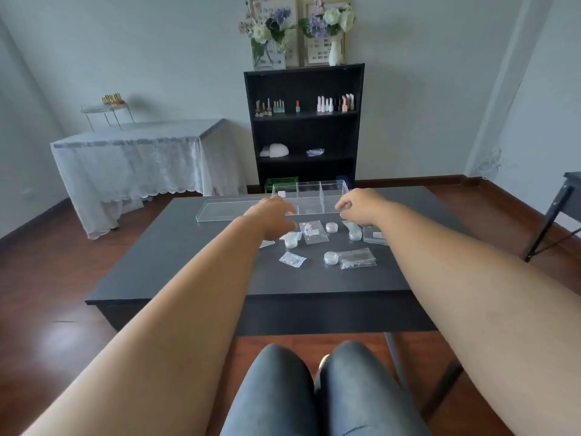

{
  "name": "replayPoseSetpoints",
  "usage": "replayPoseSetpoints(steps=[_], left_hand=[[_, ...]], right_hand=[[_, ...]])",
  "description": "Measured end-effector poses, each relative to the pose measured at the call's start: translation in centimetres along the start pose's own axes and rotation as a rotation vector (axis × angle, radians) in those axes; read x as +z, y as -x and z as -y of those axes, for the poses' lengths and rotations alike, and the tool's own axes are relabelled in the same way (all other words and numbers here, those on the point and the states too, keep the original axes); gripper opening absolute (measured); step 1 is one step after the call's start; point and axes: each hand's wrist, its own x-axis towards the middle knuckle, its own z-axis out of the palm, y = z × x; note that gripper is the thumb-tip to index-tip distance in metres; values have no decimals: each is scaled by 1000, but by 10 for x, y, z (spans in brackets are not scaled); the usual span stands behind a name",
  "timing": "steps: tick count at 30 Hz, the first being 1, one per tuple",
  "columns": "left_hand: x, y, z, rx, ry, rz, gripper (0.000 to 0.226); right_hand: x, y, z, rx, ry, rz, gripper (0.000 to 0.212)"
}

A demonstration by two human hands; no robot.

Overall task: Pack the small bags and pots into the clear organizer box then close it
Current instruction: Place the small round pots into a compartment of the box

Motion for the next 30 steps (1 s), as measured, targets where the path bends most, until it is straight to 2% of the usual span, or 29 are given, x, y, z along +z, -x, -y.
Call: replayPoseSetpoints(steps=[6,12,17,21,23,26,30], left_hand=[[39,19,-14,150,252,-50,39],[61,24,-33,275,219,-10,49],[67,24,-35,345,245,-41,32],[64,26,-30,410,348,-117,26],[53,17,-22,377,498,-185,25],[26,-12,4,216,677,-231,24],[-8,-59,46,55,606,-335,25]], right_hand=[[17,13,-32,35,-106,3,34],[23,6,-47,12,-123,54,36],[39,-3,-50,-64,-14,36,26],[35,-11,-47,-70,-61,36,30],[25,-22,-37,-122,-105,7,31],[8,-48,-17,-185,-206,-47,38],[1,-85,9,-231,-217,-10,54]])
